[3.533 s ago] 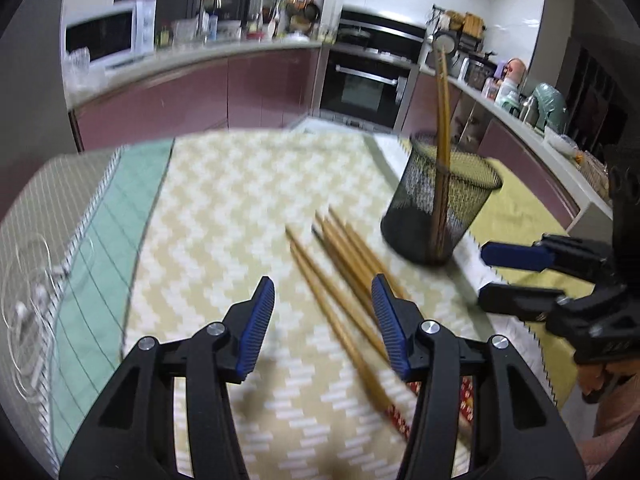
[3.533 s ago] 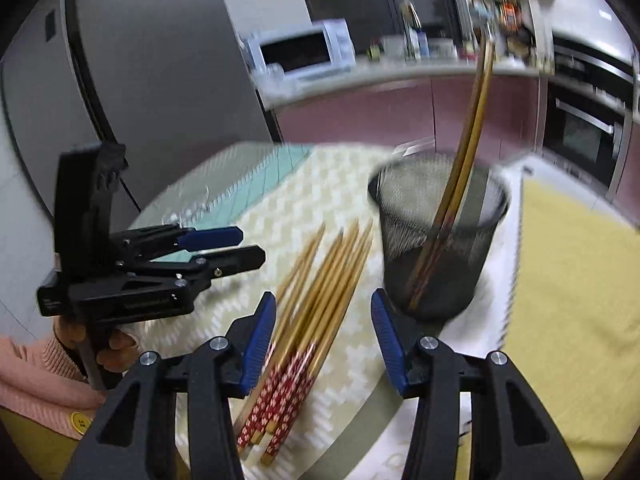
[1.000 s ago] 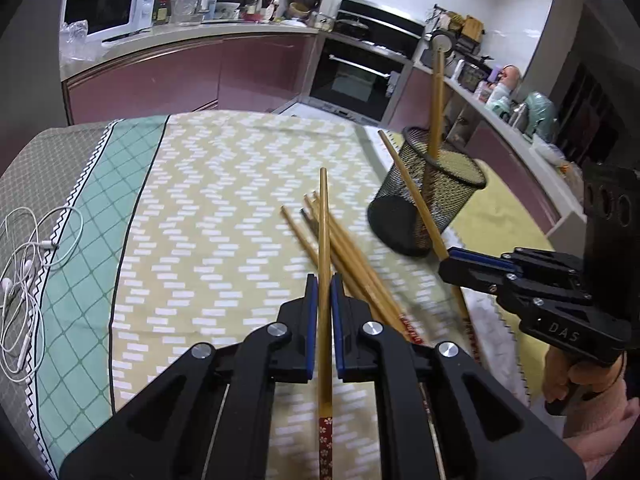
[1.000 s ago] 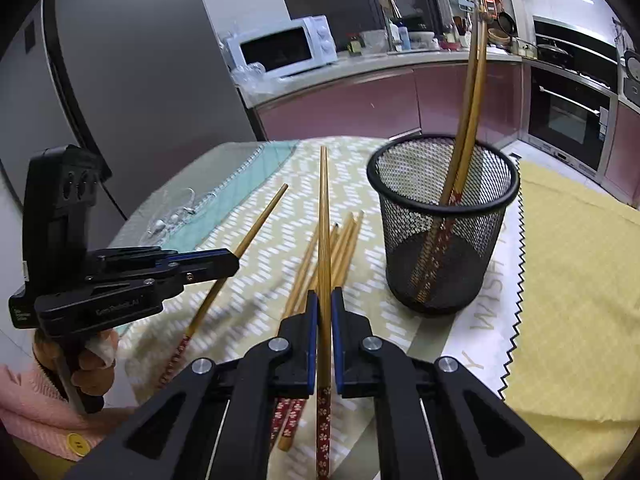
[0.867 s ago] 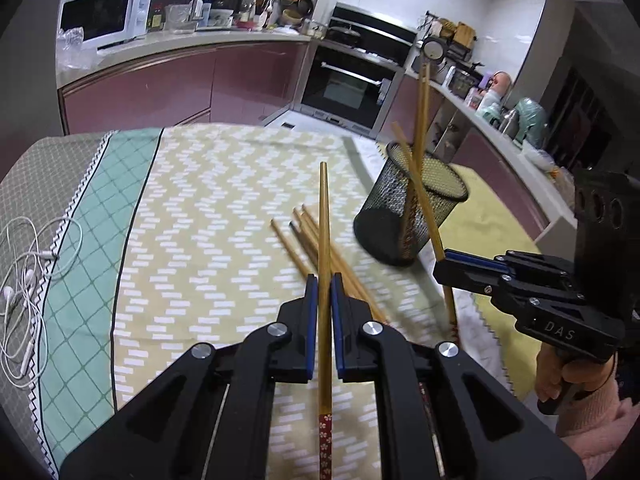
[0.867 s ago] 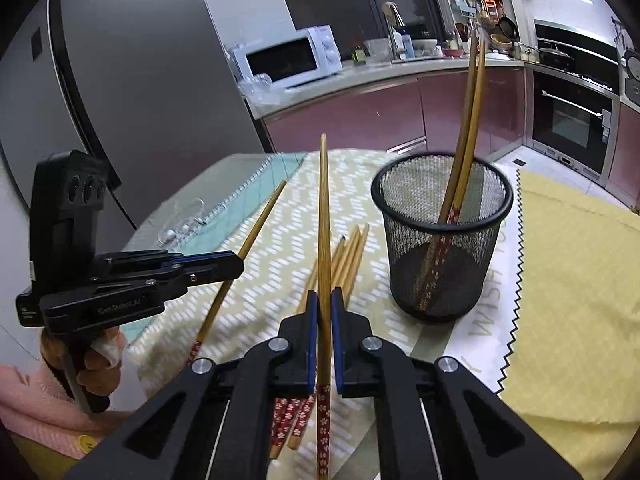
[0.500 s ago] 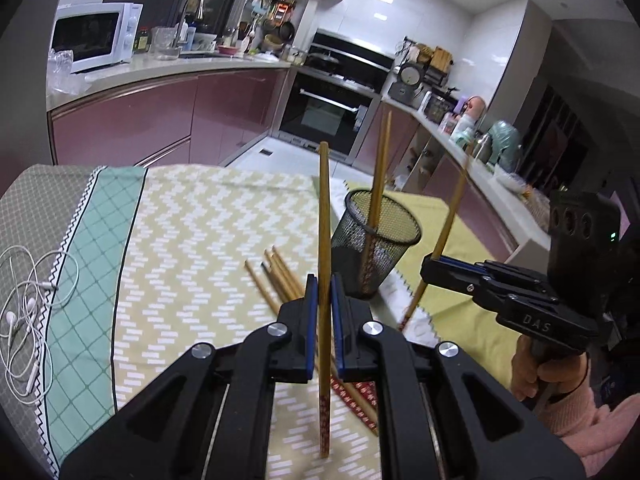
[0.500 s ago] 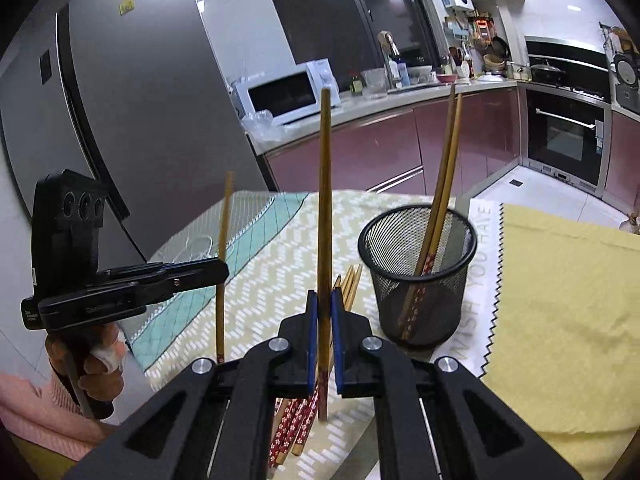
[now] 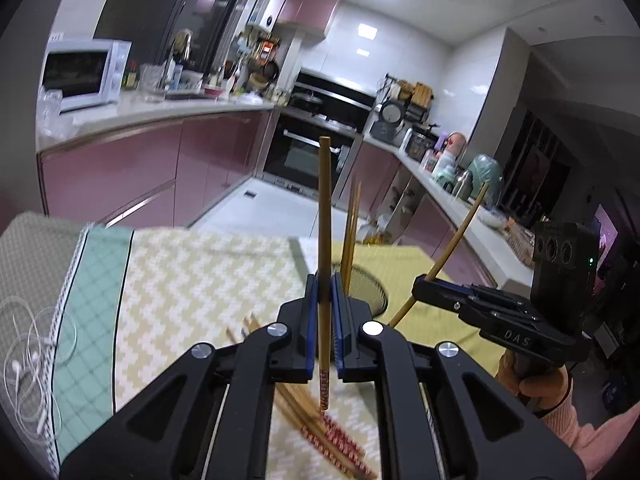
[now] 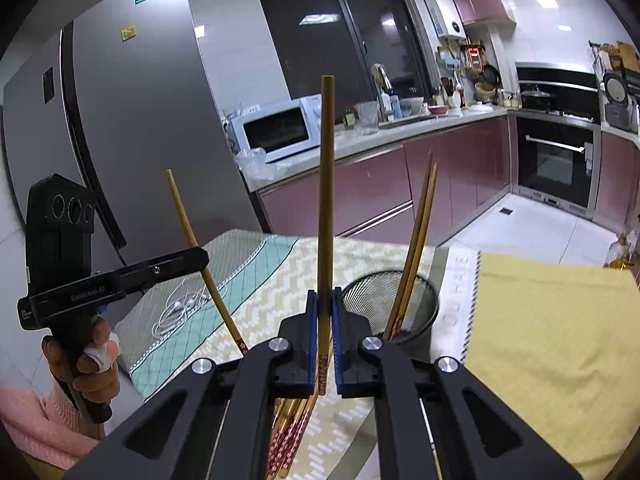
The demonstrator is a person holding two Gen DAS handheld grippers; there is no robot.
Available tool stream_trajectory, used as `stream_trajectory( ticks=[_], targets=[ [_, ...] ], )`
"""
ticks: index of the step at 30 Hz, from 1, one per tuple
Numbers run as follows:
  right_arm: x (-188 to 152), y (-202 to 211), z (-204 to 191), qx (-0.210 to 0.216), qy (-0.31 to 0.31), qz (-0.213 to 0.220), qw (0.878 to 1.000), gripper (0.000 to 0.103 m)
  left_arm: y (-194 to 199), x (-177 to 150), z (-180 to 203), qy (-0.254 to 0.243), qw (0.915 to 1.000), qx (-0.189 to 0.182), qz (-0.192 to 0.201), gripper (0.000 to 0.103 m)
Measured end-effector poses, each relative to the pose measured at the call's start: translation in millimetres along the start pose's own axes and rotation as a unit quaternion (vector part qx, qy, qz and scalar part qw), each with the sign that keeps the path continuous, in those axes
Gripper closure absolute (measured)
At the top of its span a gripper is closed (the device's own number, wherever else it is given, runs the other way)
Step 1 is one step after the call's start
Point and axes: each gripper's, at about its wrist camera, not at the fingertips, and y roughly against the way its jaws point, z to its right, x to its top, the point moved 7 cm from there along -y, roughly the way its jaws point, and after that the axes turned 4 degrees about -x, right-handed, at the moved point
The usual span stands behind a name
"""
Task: Organize utensils
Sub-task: 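Raise the chopstick upright and drop it into the mesh cup, open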
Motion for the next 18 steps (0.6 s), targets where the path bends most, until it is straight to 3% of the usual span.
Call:
stream_trajectory(
  ticks=[12, 18],
  targets=[
    [49, 24, 16, -0.025, 0.017, 0.061, 0.998, 0.097, -13, 72, 33, -0.032, 0.9974, -0.026, 0.059, 0.096],
    [54, 10, 30, -0.038, 0.013, 0.055, 0.998, 0.097, -39, 85, 36, -0.036, 0.9978, -0.020, 0.053, 0.096]
  ],
)
